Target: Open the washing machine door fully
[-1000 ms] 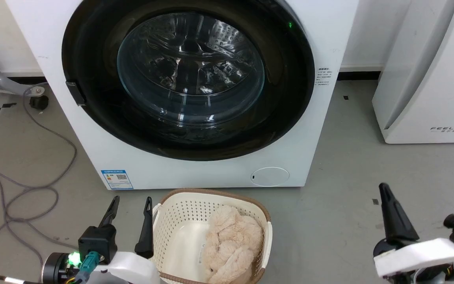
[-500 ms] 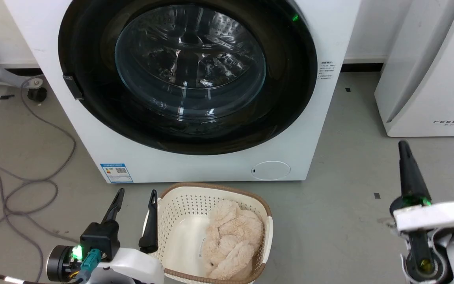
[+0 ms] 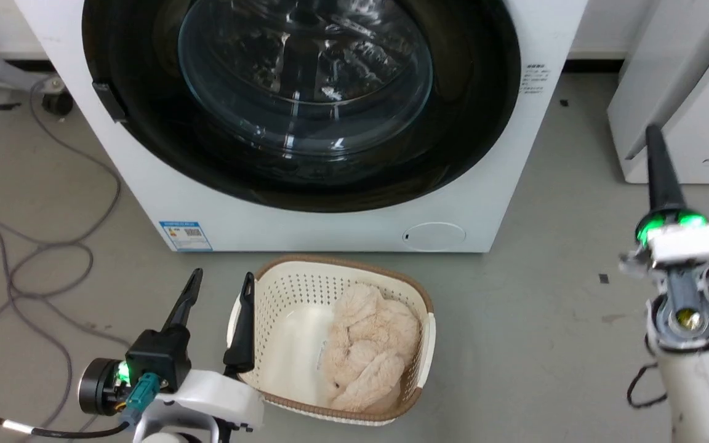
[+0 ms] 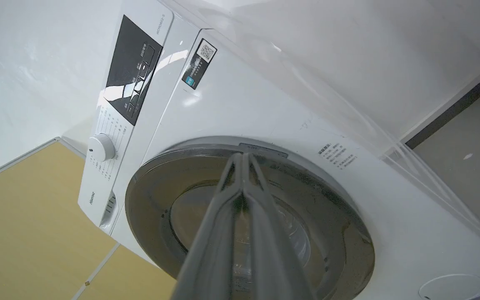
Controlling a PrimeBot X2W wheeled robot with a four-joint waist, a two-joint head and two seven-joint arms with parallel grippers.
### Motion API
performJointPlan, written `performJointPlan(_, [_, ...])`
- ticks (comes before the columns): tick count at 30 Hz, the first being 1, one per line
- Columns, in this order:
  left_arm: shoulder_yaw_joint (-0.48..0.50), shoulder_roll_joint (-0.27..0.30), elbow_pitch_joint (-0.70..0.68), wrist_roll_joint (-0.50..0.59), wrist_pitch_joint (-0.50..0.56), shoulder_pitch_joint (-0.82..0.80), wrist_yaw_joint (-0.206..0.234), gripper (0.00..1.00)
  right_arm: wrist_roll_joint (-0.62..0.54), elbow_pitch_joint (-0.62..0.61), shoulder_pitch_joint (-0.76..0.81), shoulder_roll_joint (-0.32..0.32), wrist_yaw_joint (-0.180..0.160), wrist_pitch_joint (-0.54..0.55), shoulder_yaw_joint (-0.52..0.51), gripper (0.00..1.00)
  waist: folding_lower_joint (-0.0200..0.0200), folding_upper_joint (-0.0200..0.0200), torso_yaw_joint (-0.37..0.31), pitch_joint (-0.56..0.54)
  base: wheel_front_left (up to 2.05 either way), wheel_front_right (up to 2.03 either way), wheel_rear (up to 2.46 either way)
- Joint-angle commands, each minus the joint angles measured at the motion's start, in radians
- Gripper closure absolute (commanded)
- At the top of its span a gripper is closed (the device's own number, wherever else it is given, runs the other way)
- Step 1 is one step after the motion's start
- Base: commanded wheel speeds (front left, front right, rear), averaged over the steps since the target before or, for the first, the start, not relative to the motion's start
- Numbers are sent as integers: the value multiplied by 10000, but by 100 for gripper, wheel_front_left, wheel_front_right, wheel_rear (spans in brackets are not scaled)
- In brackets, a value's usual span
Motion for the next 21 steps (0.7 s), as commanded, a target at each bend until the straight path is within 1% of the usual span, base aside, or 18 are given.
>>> performJointPlan(1, [-49, 5, -51, -83, -105, -223, -52, 0, 516, 257, -537, -205, 6, -95, 79, 100, 0, 0, 78, 190, 0, 0, 0])
performJointPlan(9, [-141, 5, -171, -112, -273, -681, -196, 0, 1943, 1432, -2726, -1139, 7, -32, 1086, 100, 0, 0, 242, 858, 0, 0, 0])
performJointPlan(15, [-189, 5, -375, -171, -398, -983, -290, 0, 2882, 2623, -4531, -1832, 7, 567, 2362, 100, 0, 0, 369, 1304, 0, 0, 0])
performJointPlan(21, [-259, 5, -543, -206, -523, -1235, -382, 0, 3648, 4206, -6592, -2256, 8, 1329, 3838, 100, 0, 0, 507, 1748, 0, 0, 0])
